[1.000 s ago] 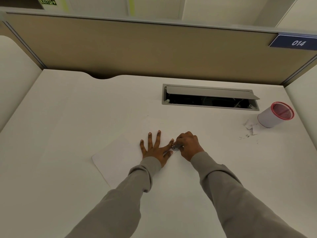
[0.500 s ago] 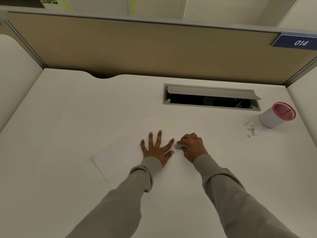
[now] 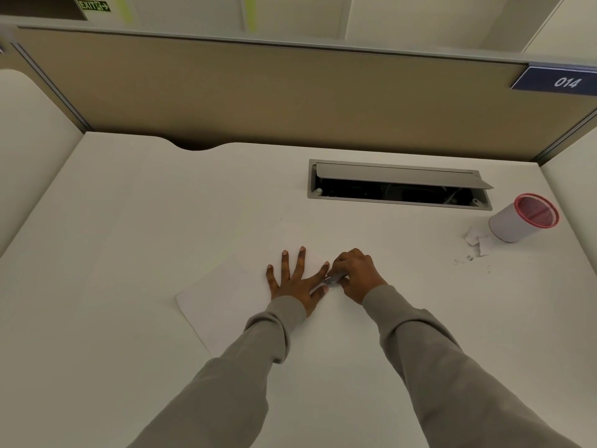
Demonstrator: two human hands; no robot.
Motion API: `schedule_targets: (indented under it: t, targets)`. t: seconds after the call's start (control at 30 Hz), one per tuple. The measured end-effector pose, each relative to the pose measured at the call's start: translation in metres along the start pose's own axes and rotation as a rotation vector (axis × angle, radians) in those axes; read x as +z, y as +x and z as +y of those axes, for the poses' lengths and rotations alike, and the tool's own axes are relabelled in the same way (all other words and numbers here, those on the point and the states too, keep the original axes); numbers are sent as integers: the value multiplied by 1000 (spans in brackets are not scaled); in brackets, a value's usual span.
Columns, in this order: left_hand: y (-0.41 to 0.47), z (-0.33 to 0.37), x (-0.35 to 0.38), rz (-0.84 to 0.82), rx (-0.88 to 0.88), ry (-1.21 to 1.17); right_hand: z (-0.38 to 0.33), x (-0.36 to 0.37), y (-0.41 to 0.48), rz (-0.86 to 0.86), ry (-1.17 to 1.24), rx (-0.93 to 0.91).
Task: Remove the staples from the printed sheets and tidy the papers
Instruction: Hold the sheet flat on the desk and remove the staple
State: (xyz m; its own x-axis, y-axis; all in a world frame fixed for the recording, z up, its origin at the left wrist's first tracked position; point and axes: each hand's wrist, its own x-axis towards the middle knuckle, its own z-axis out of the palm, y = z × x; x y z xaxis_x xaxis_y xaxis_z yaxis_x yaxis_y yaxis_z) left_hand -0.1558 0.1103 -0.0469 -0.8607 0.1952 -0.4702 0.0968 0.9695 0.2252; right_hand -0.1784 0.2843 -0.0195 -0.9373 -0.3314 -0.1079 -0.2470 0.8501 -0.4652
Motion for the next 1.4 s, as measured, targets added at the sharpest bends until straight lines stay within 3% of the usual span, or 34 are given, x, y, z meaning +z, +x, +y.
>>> schedule_targets:
  t: [0.1, 0.23, 0.57, 0.77, 1.07, 1.4]
  targets:
    - [0, -1, 0, 8, 2, 3, 3, -3, -4, 1, 64, 19]
    - [-1, -2, 1, 21, 12, -3, 12, -1, -15, 127, 90, 160]
    - [0, -5, 2, 47, 11, -41, -5, 10, -35, 139, 173, 365]
    - [7, -1, -13, 150, 55, -29, -4, 15, -38, 217, 277, 476]
    - [26, -6, -23, 242, 158, -80, -5, 20, -46, 261, 303, 503]
    - [26, -3, -22, 190, 173, 46, -9, 18, -50, 239, 312, 513]
